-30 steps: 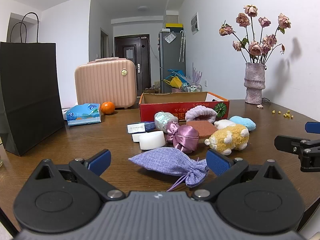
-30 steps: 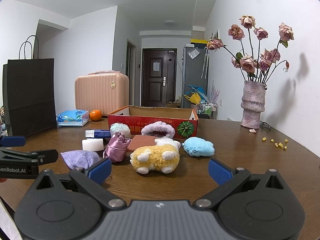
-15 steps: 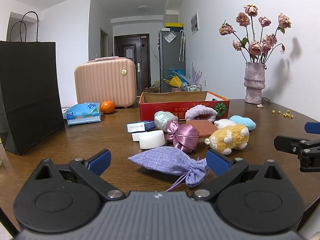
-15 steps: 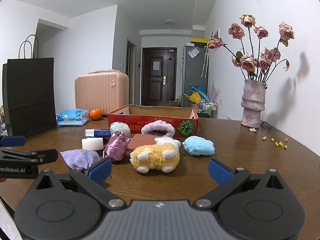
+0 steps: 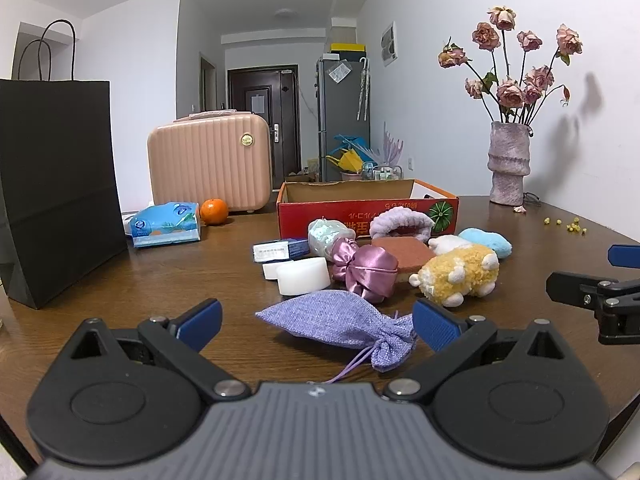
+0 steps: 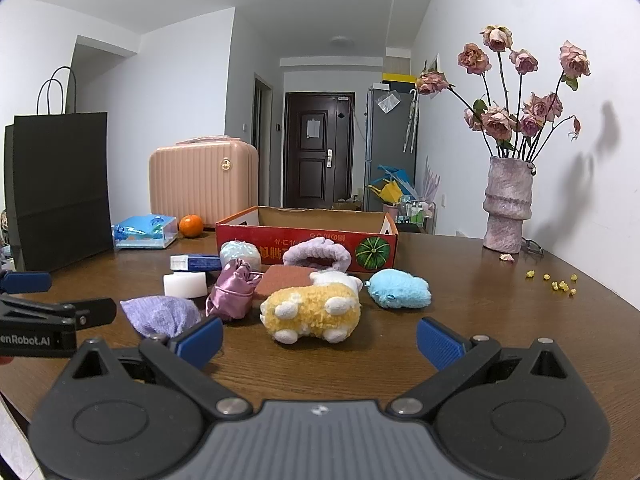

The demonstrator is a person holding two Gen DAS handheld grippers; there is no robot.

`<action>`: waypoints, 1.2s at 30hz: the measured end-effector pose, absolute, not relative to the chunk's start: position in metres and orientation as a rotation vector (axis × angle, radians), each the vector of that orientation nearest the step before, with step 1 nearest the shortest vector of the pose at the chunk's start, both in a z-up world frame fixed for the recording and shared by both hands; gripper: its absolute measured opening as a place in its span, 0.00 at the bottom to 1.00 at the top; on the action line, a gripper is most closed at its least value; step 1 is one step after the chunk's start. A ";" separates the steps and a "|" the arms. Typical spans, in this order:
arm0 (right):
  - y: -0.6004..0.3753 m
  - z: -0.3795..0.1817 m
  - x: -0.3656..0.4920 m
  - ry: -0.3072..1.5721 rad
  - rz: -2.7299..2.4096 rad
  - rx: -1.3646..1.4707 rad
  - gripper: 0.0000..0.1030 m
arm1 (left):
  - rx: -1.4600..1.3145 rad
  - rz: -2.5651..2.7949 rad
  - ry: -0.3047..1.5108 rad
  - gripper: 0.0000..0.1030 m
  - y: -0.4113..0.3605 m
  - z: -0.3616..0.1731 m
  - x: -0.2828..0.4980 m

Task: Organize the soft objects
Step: 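Grasp the lavender sachet with the right tool while moving the left tool toward the white foam ball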

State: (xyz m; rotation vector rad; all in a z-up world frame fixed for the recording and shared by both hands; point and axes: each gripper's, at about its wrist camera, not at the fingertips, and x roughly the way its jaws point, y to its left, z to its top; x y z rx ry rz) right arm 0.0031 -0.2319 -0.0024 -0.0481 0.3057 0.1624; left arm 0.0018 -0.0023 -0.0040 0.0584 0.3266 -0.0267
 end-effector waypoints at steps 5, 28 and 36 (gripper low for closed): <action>-0.233 0.000 0.006 0.317 0.166 -0.048 1.00 | 0.051 -0.024 0.334 1.00 -0.001 -0.006 0.003; -0.207 -0.008 0.037 0.391 0.259 -0.083 1.00 | 0.003 0.027 0.383 1.00 0.036 -0.012 0.027; -0.186 -0.012 0.057 0.434 0.330 -0.097 1.00 | -0.014 0.063 0.403 1.00 0.055 -0.016 0.038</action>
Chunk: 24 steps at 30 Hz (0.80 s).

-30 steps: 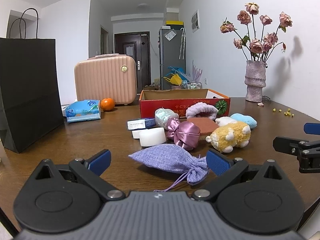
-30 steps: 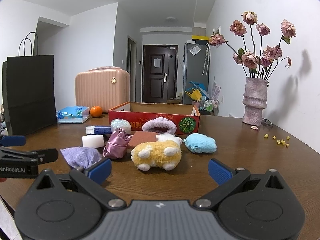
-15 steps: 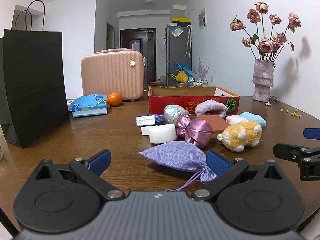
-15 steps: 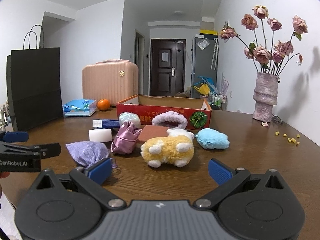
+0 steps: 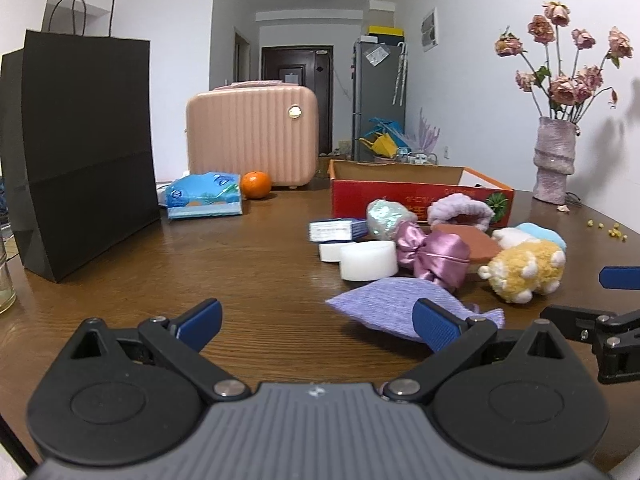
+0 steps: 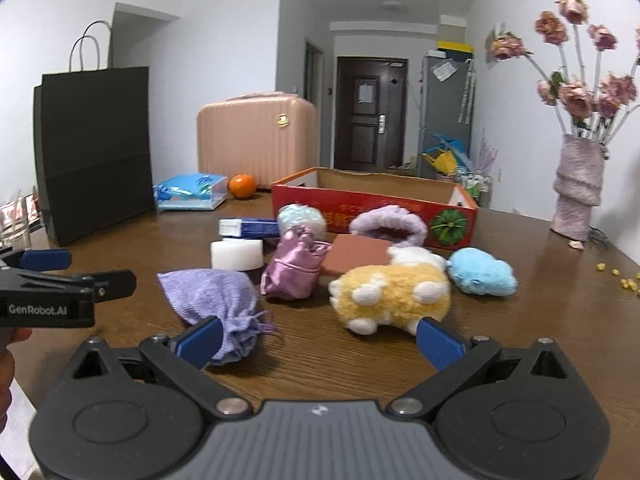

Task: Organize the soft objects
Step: 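Grasp the lavender sachet with the right tool while moving the left tool toward the white foam ball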

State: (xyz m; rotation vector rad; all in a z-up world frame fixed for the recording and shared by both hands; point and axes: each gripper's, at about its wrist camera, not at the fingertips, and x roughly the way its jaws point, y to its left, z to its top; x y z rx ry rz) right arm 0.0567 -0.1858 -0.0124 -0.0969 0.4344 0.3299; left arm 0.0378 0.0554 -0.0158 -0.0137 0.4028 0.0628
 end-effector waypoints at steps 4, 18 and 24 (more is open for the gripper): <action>-0.171 -0.015 0.068 0.454 0.366 -0.113 1.00 | -0.017 0.075 0.415 1.00 0.064 -0.018 0.043; -0.127 -0.026 0.107 0.547 0.451 -0.156 1.00 | -0.049 0.131 0.431 1.00 0.099 -0.023 0.055; -0.108 -0.029 0.126 0.578 0.490 -0.174 0.98 | -0.069 0.156 0.445 1.00 0.112 -0.027 0.057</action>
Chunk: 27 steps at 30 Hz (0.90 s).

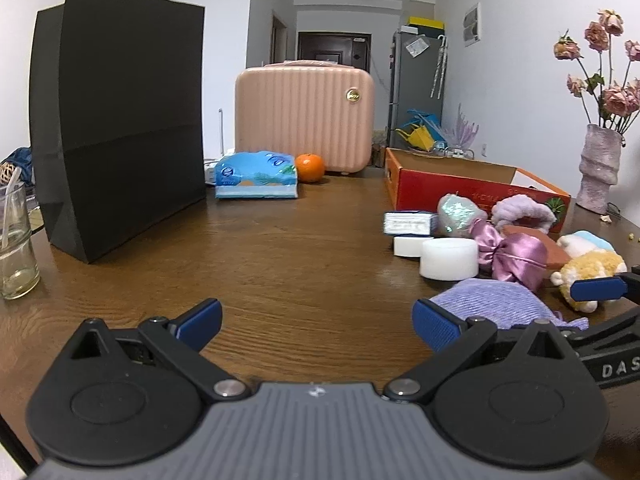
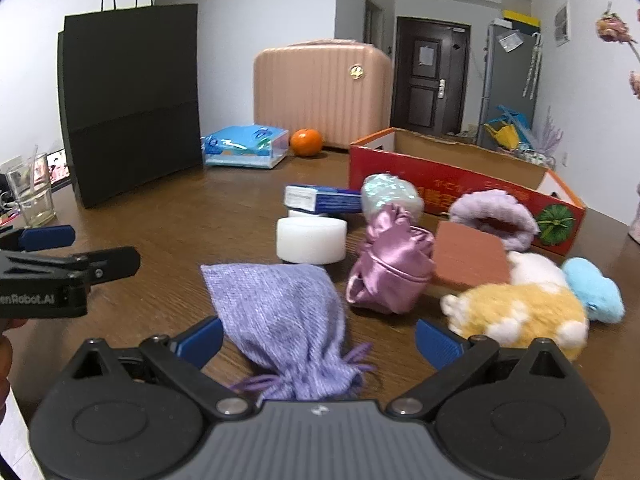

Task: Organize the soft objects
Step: 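Grasp the lavender sachet with the right tool while moving the left tool toward the white foam ball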

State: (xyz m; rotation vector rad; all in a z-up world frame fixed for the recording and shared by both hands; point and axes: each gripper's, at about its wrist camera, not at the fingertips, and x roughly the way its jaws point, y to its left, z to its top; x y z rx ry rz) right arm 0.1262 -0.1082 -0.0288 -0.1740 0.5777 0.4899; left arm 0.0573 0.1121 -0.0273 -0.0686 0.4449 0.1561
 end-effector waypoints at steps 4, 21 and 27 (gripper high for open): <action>-0.100 -0.034 0.139 0.611 0.520 -0.173 0.90 | -0.074 0.163 0.453 1.00 0.115 -0.029 0.057; -0.098 -0.039 0.151 0.658 0.611 -0.114 0.25 | -0.047 0.163 0.449 1.00 0.105 -0.023 0.056; -0.108 -0.033 0.148 0.617 0.621 -0.064 0.20 | -0.036 0.162 0.446 1.00 0.099 -0.019 0.055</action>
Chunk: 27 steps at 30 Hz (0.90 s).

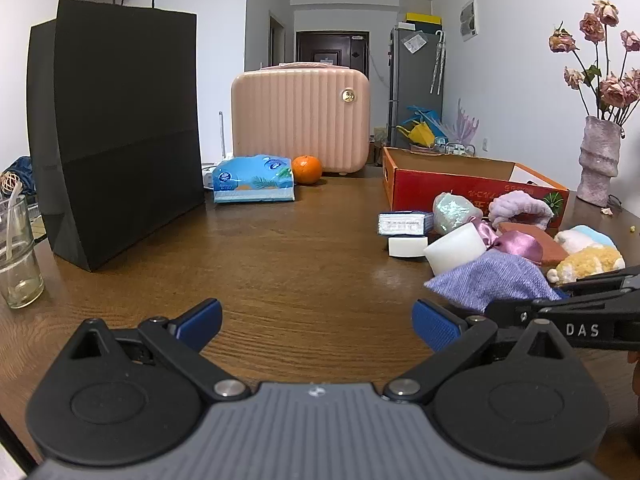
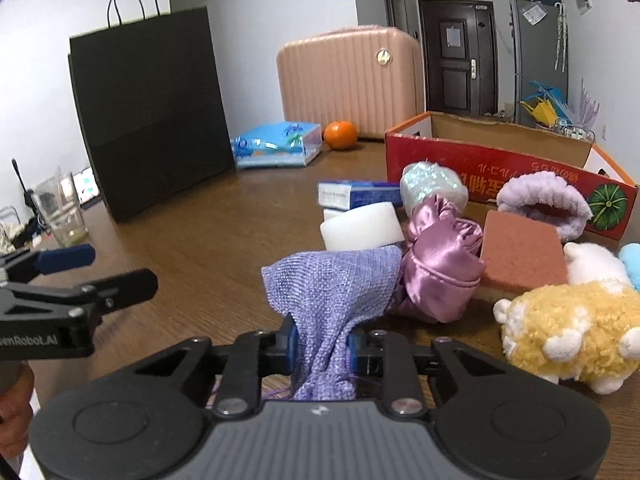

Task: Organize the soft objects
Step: 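Grasp the lavender sachet with the right tool while moving the left tool toward the white foam ball, then lift the sachet with the right tool while the left tool grasps the white foam ball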

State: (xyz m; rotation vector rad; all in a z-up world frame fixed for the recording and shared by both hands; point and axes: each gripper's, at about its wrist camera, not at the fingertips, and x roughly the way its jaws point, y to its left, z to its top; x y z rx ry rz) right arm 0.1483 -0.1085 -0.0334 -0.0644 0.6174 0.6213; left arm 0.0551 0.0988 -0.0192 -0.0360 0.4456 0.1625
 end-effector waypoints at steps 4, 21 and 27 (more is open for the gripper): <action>-0.115 -0.028 0.144 0.578 0.625 -0.045 0.19 | -0.031 0.162 0.445 1.00 0.095 -0.016 0.055; -0.166 -0.003 0.138 0.442 0.571 0.000 0.19 | 0.013 0.109 0.434 1.00 0.056 -0.002 0.077; -0.187 0.002 0.140 0.413 0.530 0.019 0.19 | 0.034 0.085 0.447 1.00 0.042 0.000 0.091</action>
